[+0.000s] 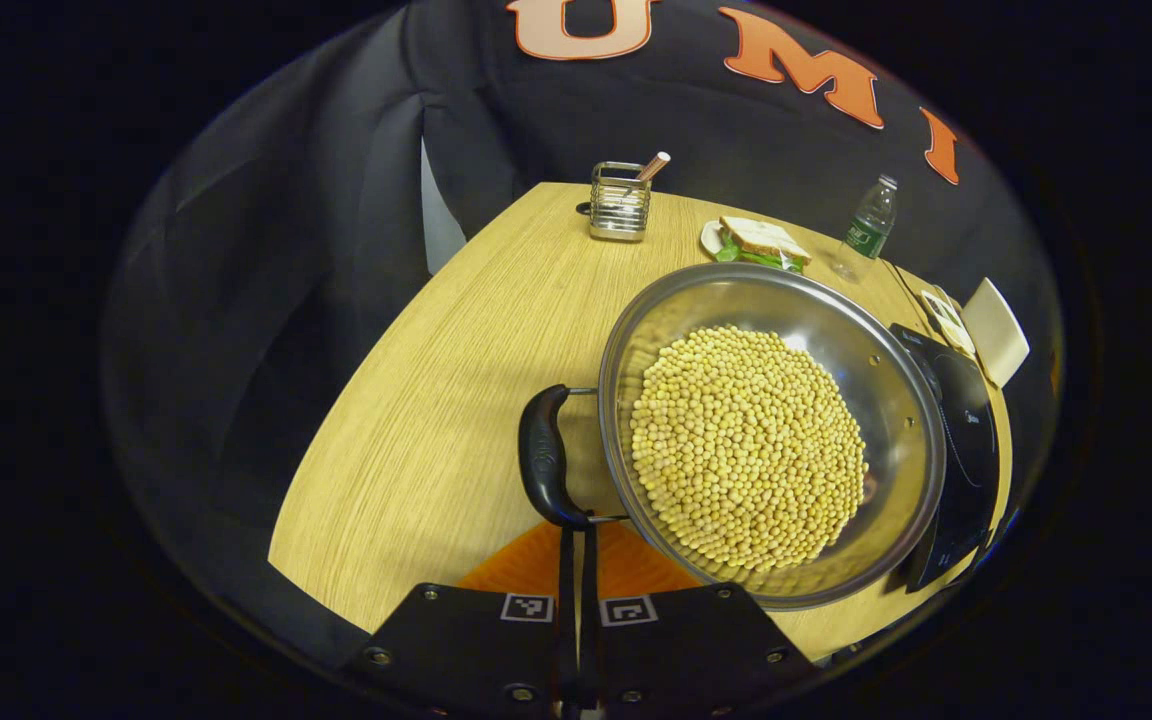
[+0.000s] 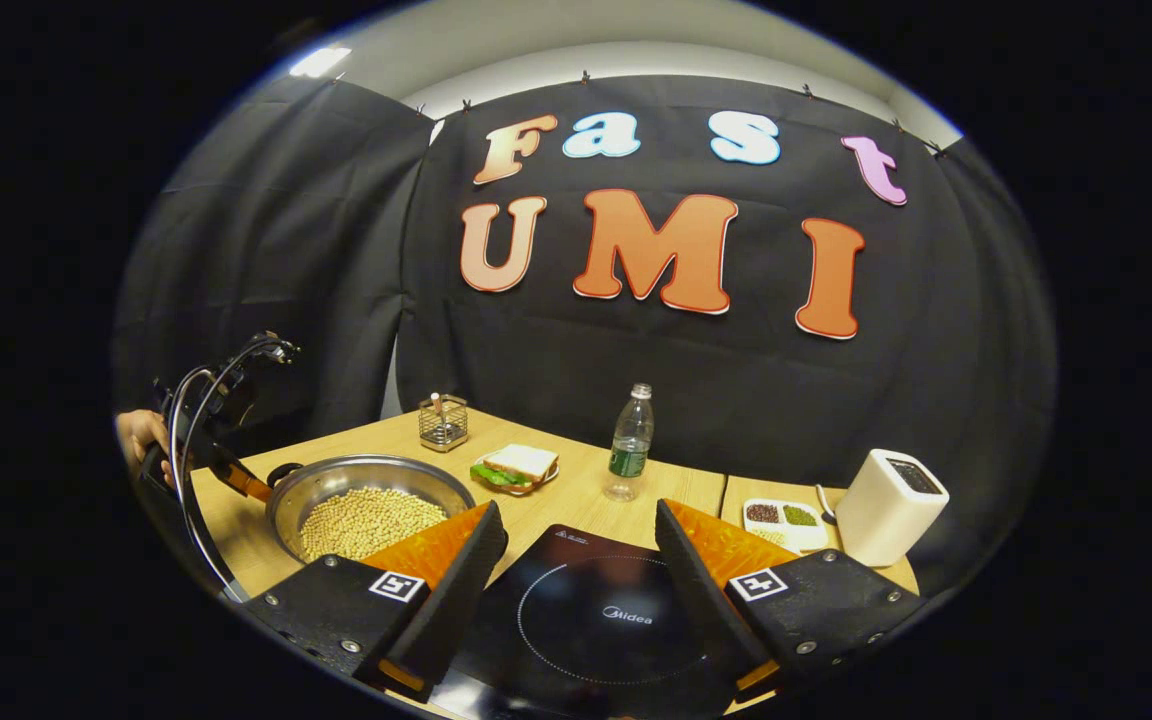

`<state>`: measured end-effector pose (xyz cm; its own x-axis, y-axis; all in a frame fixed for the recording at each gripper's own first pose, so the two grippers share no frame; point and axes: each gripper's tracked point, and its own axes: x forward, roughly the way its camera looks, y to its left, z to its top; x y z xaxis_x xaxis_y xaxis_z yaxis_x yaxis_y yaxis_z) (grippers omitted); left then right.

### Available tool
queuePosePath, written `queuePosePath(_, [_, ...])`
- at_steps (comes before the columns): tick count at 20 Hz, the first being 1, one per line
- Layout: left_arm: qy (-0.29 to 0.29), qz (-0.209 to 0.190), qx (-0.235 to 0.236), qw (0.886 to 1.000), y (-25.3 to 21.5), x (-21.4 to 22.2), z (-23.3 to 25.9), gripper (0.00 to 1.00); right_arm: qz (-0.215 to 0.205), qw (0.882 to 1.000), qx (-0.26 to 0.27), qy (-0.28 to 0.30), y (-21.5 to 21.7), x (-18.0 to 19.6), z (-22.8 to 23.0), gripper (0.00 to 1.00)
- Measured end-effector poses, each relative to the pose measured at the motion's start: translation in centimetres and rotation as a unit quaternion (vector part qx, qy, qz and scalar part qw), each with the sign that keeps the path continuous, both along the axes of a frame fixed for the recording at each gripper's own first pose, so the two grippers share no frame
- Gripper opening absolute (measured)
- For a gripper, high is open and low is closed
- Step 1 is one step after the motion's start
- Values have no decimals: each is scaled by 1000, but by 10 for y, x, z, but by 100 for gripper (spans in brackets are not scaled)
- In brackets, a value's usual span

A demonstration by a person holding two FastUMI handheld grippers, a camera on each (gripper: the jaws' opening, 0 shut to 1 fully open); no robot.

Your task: First push the handle of the pot to place it horizontally, then grasp the pot with both hands and set it on the induction cooktop.

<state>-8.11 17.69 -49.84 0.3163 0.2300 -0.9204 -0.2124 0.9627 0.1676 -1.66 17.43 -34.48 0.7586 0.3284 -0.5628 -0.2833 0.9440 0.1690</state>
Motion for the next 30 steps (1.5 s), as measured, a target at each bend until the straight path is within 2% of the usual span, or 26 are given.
queuePosePath(10, [-43, -50, 45, 997, 33, 47, -11, 5, 38, 997, 21, 62, 50, -16, -29, 95])
queuePosePath(17, [-63, -74, 55, 994, 41, 62, -14, 5, 42, 990, 45, 123, 86, -25, -48, 95])
queuePosePath(21, [-77, -83, 57, 992, 44, 58, 1, 5, 37, 984, 65, 162, 108, -26, -58, 94])
queuePosePath(24, [-114, -100, 58, 987, 42, 66, 28, 7, 31, 980, 72, 181, 122, -24, -65, 93])
queuePosePath(25, [-126, -110, 49, 985, 36, 69, 40, 13, 29, 979, 74, 190, 127, -24, -69, 93])
queuePosePath(28, [-169, -130, 41, 976, 25, 91, 68, 72, 19, 975, 70, 212, 138, -24, -79, 92])
queuePosePath(30, [-179, -127, 30, 975, 20, 101, 76, 87, 4, 971, 60, 230, 140, -22, -89, 92])
